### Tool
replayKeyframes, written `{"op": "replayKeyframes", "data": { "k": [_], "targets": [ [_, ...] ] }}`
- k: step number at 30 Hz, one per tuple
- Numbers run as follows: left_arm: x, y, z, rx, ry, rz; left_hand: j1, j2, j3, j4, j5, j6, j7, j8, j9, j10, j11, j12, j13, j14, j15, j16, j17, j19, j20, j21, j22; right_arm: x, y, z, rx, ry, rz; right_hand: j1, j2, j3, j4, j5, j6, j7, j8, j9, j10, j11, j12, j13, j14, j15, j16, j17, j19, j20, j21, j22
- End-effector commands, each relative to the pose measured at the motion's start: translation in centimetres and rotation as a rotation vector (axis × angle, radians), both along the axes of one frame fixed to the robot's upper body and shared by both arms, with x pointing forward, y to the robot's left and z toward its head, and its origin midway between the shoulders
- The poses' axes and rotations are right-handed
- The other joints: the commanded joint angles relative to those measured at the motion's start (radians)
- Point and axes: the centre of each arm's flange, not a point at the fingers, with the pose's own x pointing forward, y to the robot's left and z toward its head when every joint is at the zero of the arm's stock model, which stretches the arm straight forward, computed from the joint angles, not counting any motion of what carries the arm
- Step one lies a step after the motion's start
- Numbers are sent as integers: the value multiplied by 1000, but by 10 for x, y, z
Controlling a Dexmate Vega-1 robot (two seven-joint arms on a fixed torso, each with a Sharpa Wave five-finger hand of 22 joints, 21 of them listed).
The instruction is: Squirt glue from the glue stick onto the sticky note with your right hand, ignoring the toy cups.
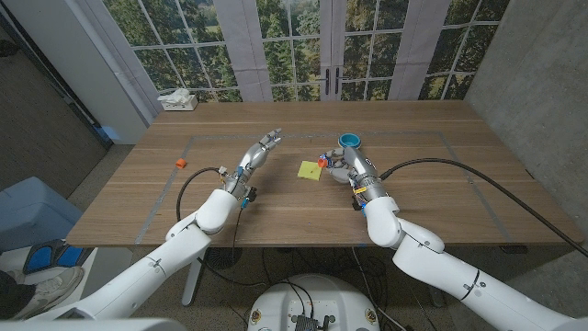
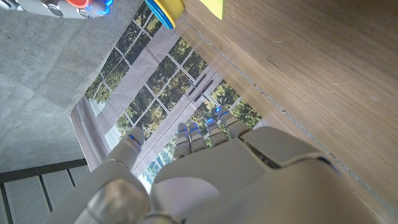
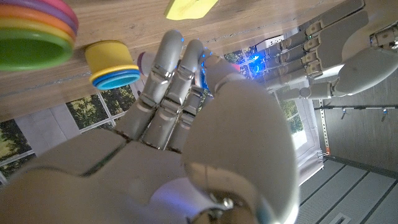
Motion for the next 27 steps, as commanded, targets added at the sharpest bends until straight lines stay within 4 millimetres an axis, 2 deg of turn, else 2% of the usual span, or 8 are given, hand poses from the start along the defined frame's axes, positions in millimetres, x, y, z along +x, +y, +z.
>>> {"op": "replayKeyframes", "data": {
  "k": [1, 12, 27],
  "targets": [
    [1, 11, -13, -110, 35, -49, 15, 128, 17, 1, 9, 2, 4, 0, 0, -2, -6, 1, 1, -5, -47, 1, 0, 11, -133, 2, 1, -6, 9, -3, -205, -84, -97, 4, 3, 14, 19, -5, 94, 76, 10, 1, 40, 37, 4, 1, -5, -22, -3, 1, -8, -80, -3, 4],
    [0, 18, -19, -174, 52, -88, 17, 102, 22, 6, 5, 4, -10, 1, -1, -1, -17, 1, 1, -4, -56, 0, -1, 17, -135, 2, 1, -4, 17, -7, -289, -64, -123, 3, 5, 13, 21, -10, 91, 69, 8, -1, 37, 33, 3, 0, -4, -23, -4, 2, -14, -79, 0, 5],
    [1, 24, -20, -183, 52, -90, 16, 93, 24, 7, 3, 1, -12, 1, -1, -4, -17, 1, 1, -5, -57, -2, -2, 19, -132, -1, 0, 6, 28, -13, -379, -29, -170, 1, 2, 9, 21, -17, 76, 57, 3, -4, 30, 27, 3, 2, -11, -26, -9, 6, -25, -77, 6, 7]
  ]
}}
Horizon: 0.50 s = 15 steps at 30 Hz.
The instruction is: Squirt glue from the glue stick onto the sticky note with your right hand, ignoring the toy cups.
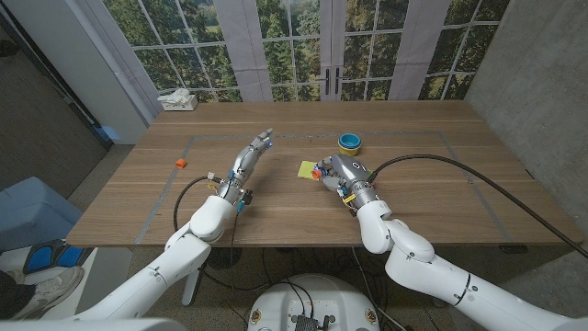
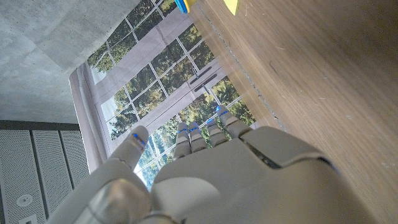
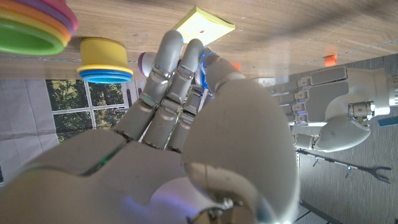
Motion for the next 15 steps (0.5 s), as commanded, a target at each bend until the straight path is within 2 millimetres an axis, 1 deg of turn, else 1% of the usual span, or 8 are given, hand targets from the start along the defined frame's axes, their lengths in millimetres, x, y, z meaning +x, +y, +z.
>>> {"op": "replayKeyframes", "data": {
  "k": [1, 15],
  "targets": [
    [4, 12, -8, -31, 21, 9, 9, 90, 5, 2, 3, 1, -4, 1, -1, 2, -5, 1, 0, -5, -57, -2, 3, 8, -131, -1, 0, 12, 3, -6, -147, 33, -106, 1, 3, 13, 17, -3, 71, 61, 0, 1, 29, 25, 6, 6, -10, -26, -1, 3, -7, -90, 7, 2],
    [6, 12, -4, -27, 22, 8, 11, 85, 7, -2, 2, 2, -4, 1, -1, 1, -5, 1, 0, -6, -58, -3, 1, 9, -130, -2, 0, 22, 4, -10, -194, 65, -130, 2, 5, 10, 17, -6, 68, 56, 0, 0, 28, 21, 5, 3, -10, -27, -2, 6, -10, -89, 14, 3]
  ]
}}
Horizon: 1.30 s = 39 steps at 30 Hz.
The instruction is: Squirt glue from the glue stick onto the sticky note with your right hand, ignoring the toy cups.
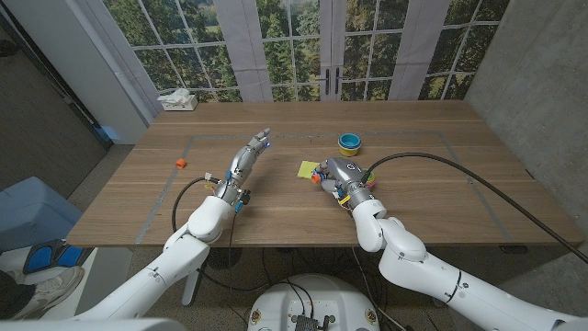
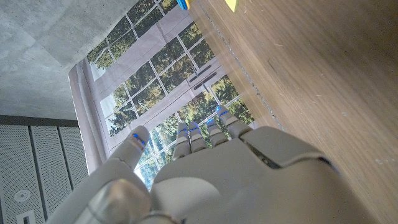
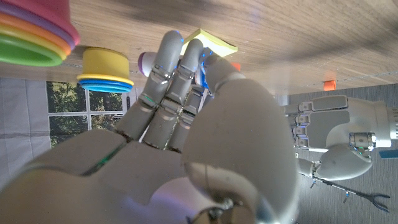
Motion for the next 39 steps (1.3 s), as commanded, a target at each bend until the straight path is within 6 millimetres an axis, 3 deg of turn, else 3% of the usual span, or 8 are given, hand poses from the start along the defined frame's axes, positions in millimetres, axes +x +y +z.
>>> {"op": "replayKeyframes", "data": {
  "k": [1, 18, 22, 25, 31, 35, 38, 39],
  "targets": [
    [2, 0, 3, -2, 1, -2, 11, 85, 5, -4, 2, 2, -4, 1, 4, 1, -5, 1, 0, -6, -58, -3, 0, 9, -129, -2, 0, 8, 1, -4, -42, 30, -29, 2, 6, 10, 18, -5, 67, 56, 2, 3, 28, 20, 5, 0, -10, -27, -3, 5, -1, -91, 8, 4],
    [1, -5, 7, 5, -6, -6, 17, 78, 6, -16, 0, -1, -4, 0, 4, -2, -4, 0, 0, -7, -60, -5, -2, 14, -124, -3, -1, 8, -8, -8, -84, 52, -101, -4, 2, 4, 18, -9, 33, 51, -4, 7, 3, 16, -5, -5, -26, -28, -14, 6, -23, -89, 20, 4],
    [2, -6, 8, 5, -2, -6, 19, 77, 6, -19, 0, -1, -4, 0, 4, -3, -5, 0, 0, -7, -60, -5, -3, 18, -121, -2, -1, 10, -10, -5, -106, 69, -130, -33, -13, -18, 25, -11, -29, 46, -18, 6, -48, 12, -16, -15, -38, -33, -21, 7, -35, -83, 40, 6],
    [2, -6, 8, 6, -1, -4, 20, 76, 6, -22, -1, -2, -3, 0, 4, -2, -6, 0, 0, -8, -59, -6, -3, 20, -120, -2, -1, 9, -10, -3, -129, 71, -153, -56, -17, -29, 30, -10, -87, 25, -27, 5, -95, -1, -21, -23, -47, -31, -28, 8, -48, -79, 54, 5],
    [2, -7, 9, 7, 1, -5, 23, 76, 7, -27, -1, -3, -2, 0, 4, -3, -4, 1, 0, -7, -58, -6, -3, 22, -118, -2, -1, 10, -11, 0, -148, 83, -173, -84, -14, -35, 35, -9, -168, -8, -34, 2, -162, -15, -24, -32, -49, -27, -31, 19, -57, -77, 71, 3],
    [3, -8, 10, 10, 0, -5, 24, 76, 7, -30, -2, -3, -2, 1, 4, -3, -4, 1, 0, -8, -59, -6, -3, 22, -117, -3, 0, 10, -13, 2, -150, 93, -176, -95, -5, -38, 36, -10, -228, -27, -35, -1, -187, -9, -18, -41, -35, -27, -26, 29, -24, -81, 105, 10],
    [4, -8, 10, 10, 2, -6, 25, 76, 7, -31, -2, -3, -2, 1, 4, -3, -4, 1, 0, -7, -59, -5, -3, 22, -117, -3, 0, 9, -14, 5, -142, 89, -170, -107, 7, -43, 40, -10, -240, -29, -28, -5, -191, -10, -12, -48, 9, -21, -2, 45, 4, -85, 131, 14],
    [5, -8, 10, 14, 1, -5, 26, 76, 7, -32, -2, -3, -1, 1, 4, -3, -3, 1, 0, -7, -58, -5, -3, 22, -118, -3, 0, 9, -15, 5, -143, 81, -173, -121, 20, -47, 47, -10, -251, -28, -25, -8, -189, -11, -7, -54, 54, -12, 23, 60, 18, -88, 144, 15]
  ]
}}
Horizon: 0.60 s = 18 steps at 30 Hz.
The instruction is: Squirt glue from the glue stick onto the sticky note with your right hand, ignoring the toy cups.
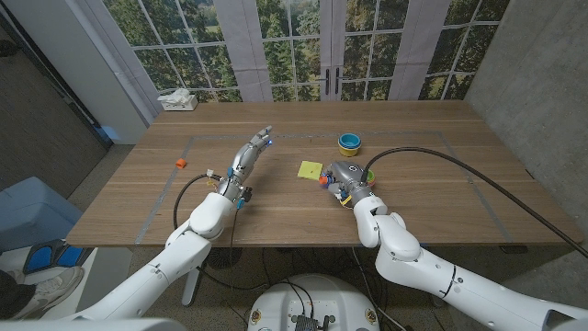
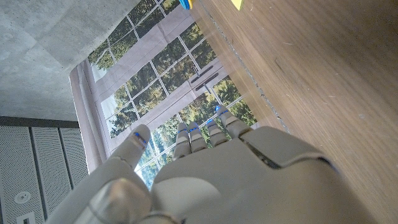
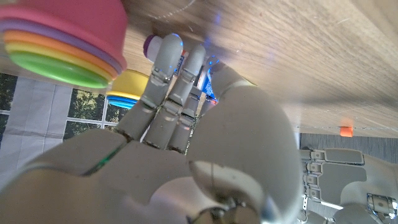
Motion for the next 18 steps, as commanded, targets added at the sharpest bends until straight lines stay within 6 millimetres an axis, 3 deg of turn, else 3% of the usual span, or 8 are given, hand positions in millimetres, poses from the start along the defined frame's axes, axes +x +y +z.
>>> {"op": "replayKeyframes", "data": {
  "k": [1, 6, 8, 10, 13, 15, 18],
  "targets": [
    [2, -6, 6, 5, -6, -8, 13, 71, 0, -9, -2, -4, -1, 1, 1, -3, -3, 1, 0, -8, -58, -1, 1, 10, -115, -3, -1, 5, -18, 3, -48, 55, -114, -28, 20, -13, 6, -3, -37, -6, 9, -7, -2, 2, 15, -12, 97, -24, 54, 37, 40, -97, 39, 6],
    [3, -6, 6, 7, -2, -8, 15, 71, 0, -12, -2, -4, -1, 1, 1, -4, -3, 1, 0, -9, -58, -1, 1, 10, -115, -4, -1, 7, -19, 6, -50, 85, -95, -59, 18, -33, 6, -4, -131, -14, 3, -22, -25, 3, 14, -29, 185, -17, 117, 95, 57, -96, 75, 14],
    [3, -6, 6, 8, -2, -5, 15, 71, 0, -14, -3, -4, -2, 1, 1, -4, -4, 1, 0, -8, -59, -1, 1, 10, -115, -4, -1, 10, -20, 8, -54, 105, -83, -115, 6, -56, 26, -14, -140, -10, 11, -29, -38, 9, 14, -38, 197, -12, 132, 120, 67, -94, 96, 20],
    [3, -6, 6, 4, 0, -4, 16, 71, 0, -15, -3, -5, -2, 0, 1, -4, -4, 1, 0, -9, -58, -1, 1, 10, -115, -4, -1, 12, -21, 9, -50, 131, -68, -228, -8, -98, 71, -36, -158, -3, 18, -37, -42, 13, 18, -53, 211, -10, 153, 160, 80, -93, 116, 15],
    [3, -5, 6, 5, 2, -2, 18, 71, 0, -18, -3, -5, -2, 0, 1, -5, -4, 0, 0, -10, -59, -1, 1, 10, -114, -5, -1, 14, -22, 10, -60, 142, -58, -322, -39, -136, 101, -52, -167, 4, 21, -45, -40, 19, 22, -68, 211, -10, 164, 194, 91, -92, 123, 7],
    [4, -5, 6, 6, 3, -3, 19, 71, 0, -20, -3, -6, -2, 1, 1, -5, -6, 0, 0, -10, -58, -1, 1, 10, -113, -5, -1, 14, -23, 10, -50, 138, -49, -375, -57, -157, 117, -51, -170, 7, 23, -49, -41, 23, 23, -76, 209, -10, 170, 214, 92, -91, 121, 0],
    [5, -6, 7, 6, 3, -3, 20, 72, 0, -22, -4, -6, -3, 0, 1, -5, -4, 0, 0, -10, -58, -1, 1, 10, -113, -6, -1, 16, -26, 12, -18, 150, -15, -494, -86, -202, 164, -37, -173, 21, 29, -51, -37, 38, 27, -93, 207, -15, 182, 257, 99, -91, 117, -1]
  ]
}}
